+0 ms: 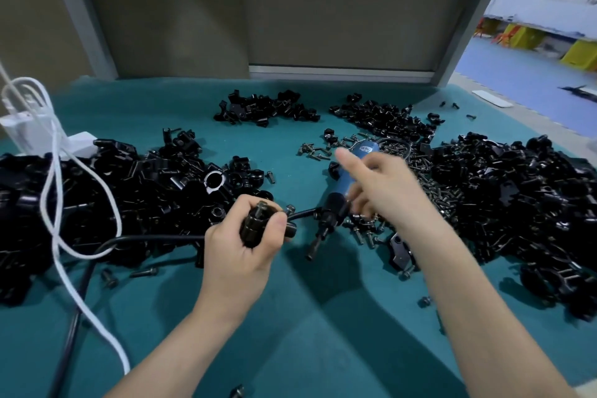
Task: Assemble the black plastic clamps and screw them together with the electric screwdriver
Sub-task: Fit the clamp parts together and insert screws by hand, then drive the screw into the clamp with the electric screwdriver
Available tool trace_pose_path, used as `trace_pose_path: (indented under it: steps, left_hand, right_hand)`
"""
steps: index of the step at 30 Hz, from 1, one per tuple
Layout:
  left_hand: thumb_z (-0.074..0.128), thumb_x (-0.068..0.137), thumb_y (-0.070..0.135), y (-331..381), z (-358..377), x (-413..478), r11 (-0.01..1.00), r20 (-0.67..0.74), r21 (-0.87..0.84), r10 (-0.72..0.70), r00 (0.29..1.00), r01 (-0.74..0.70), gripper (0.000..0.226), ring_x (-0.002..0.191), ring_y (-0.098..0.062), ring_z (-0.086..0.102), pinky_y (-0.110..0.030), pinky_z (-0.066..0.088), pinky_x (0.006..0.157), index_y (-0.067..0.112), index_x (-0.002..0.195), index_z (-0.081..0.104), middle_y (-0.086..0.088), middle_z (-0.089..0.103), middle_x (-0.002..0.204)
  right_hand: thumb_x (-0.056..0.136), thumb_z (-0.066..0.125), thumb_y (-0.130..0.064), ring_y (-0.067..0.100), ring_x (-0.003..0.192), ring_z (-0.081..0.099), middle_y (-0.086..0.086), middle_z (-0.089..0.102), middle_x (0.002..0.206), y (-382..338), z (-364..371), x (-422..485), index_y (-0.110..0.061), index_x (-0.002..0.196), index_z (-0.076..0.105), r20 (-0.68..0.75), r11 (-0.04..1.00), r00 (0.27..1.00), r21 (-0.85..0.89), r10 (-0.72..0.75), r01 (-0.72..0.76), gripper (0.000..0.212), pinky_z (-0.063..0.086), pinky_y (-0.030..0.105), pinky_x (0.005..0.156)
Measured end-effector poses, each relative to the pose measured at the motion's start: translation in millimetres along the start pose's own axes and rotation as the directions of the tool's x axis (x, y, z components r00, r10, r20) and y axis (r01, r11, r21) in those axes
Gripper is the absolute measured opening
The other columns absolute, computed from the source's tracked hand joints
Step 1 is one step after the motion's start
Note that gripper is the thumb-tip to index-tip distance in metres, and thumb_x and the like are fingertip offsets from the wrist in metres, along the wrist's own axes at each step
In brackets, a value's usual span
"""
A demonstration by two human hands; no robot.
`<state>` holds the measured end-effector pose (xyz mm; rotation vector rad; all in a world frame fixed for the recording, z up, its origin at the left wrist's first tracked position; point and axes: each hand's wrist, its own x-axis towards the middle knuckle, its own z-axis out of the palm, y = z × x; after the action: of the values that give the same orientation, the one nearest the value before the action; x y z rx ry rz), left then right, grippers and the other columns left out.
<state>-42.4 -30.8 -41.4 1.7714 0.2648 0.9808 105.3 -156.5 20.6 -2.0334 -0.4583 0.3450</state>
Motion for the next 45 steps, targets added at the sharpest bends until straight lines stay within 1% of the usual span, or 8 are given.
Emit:
trace_pose_path:
  steps: [3, 6, 10, 13, 17, 20, 25, 45]
  left_hand:
    - [0.055, 0.079, 0.052, -1.0, 2.2, -0.6, 0.989, 0.017, -0.118, -0.082, 0.997, 0.083, 0.029, 0.064, -0.002, 0.064, -0.007, 0.041, 0.057, 0.025, 0.080, 0.061, 0.006, 0.070, 0.067]
    - [0.056, 0.078, 0.050, -0.1, 3.0, -0.8, 0.984, 0.054, -0.150, -0.089, 0.995, 0.096, 0.029, 0.063, 0.002, 0.063, -0.004, 0.040, 0.058, 0.022, 0.080, 0.061, 0.008, 0.070, 0.065]
    - [0.057, 0.075, 0.052, -0.2, 2.8, -0.4, 0.980, 0.088, -0.147, -0.123, 0.988, 0.135, 0.027, 0.064, -0.002, 0.065, -0.005, 0.041, 0.060, 0.025, 0.077, 0.062, 0.005, 0.071, 0.066]
    - [0.056, 0.073, 0.057, -1.8, 2.1, -0.3, 0.984, 0.090, -0.094, -0.145, 0.985, 0.153, 0.032, 0.069, -0.025, 0.064, -0.017, 0.043, 0.061, 0.026, 0.080, 0.062, -0.009, 0.070, 0.069]
    - [0.055, 0.073, 0.056, -2.4, 1.8, 0.9, 0.989, 0.105, -0.016, -0.142, 0.984, 0.145, 0.032, 0.066, -0.032, 0.060, -0.031, 0.045, 0.054, 0.026, 0.081, 0.058, -0.006, 0.070, 0.067]
    - [0.054, 0.073, 0.054, -4.2, 0.0, 1.4, 0.989, 0.116, 0.053, -0.145, 0.983, 0.140, 0.035, 0.049, -0.012, 0.051, -0.021, 0.039, 0.045, 0.019, 0.074, 0.057, 0.004, 0.067, 0.060]
    - [0.061, 0.081, 0.041, -5.3, -2.4, 2.5, 0.979, 0.136, 0.128, -0.176, 0.975, 0.159, 0.024, 0.042, -0.002, 0.042, -0.010, 0.032, 0.042, 0.019, 0.071, 0.056, 0.007, 0.059, 0.052]
    - [0.054, 0.071, 0.057, -16.6, 2.2, 5.3, 0.945, 0.089, 0.275, -0.207, 0.974, 0.176, 0.038, 0.055, -0.024, 0.058, -0.037, 0.048, 0.055, 0.019, 0.074, 0.056, -0.007, 0.065, 0.062]
  right_hand:
    - [0.079, 0.067, -0.057, 0.021, 0.085, 0.066, 0.009, 0.062, 0.111, 12.9, -4.5, 30.0, -0.011, 0.127, 0.042, -0.105, 0.916, 0.989, -0.376, 0.108, -0.140, 0.071, 0.054, 0.037, 0.070]
    - [0.077, 0.073, -0.053, 0.032, 0.102, 0.058, 0.015, 0.051, 0.126, 17.8, 17.4, 45.9, -0.009, 0.146, 0.014, -0.155, 0.886, 0.964, -0.384, 0.218, -0.262, 0.101, 0.050, 0.039, 0.076]
    - [0.071, 0.075, -0.044, 0.030, 0.094, 0.058, 0.013, 0.054, 0.113, 19.1, 15.4, 58.5, -0.006, 0.131, 0.033, -0.203, 0.916, 0.937, -0.230, 0.285, -0.329, 0.083, 0.051, 0.040, 0.077]
    - [0.069, 0.075, -0.035, 0.022, 0.072, 0.061, 0.014, 0.064, 0.094, 14.6, -1.3, 56.5, -0.007, 0.101, 0.055, -0.031, 0.925, 0.943, 0.207, 0.332, -0.319, 0.047, 0.054, 0.035, 0.068]
    - [0.064, 0.079, -0.021, 0.020, 0.066, 0.067, 0.017, 0.058, 0.100, 3.8, -13.8, 51.4, -0.007, 0.118, 0.048, 0.210, 0.381, 0.972, 0.894, 0.105, -0.234, 0.064, 0.056, 0.033, 0.059]
    - [0.060, 0.073, 0.003, 0.036, 0.092, 0.069, 0.028, 0.062, 0.109, -10.2, -11.4, 51.6, -0.009, 0.127, 0.044, 0.202, -0.087, 0.977, 0.974, -0.065, -0.207, 0.074, 0.060, 0.036, 0.064]
    - [0.079, 0.073, -0.012, 0.026, 0.073, 0.072, 0.021, 0.070, 0.100, -25.0, -2.5, 54.1, -0.008, 0.105, 0.053, 0.130, 0.077, 0.989, 0.988, 0.065, -0.135, 0.033, 0.060, 0.028, 0.064]
    - [0.088, 0.067, -0.029, 0.009, 0.046, 0.048, -0.003, 0.062, 0.073, -41.1, 30.3, 69.4, -0.014, 0.082, 0.055, 0.054, 0.189, 0.998, 0.980, 0.014, -0.055, 0.020, 0.044, 0.020, 0.048]
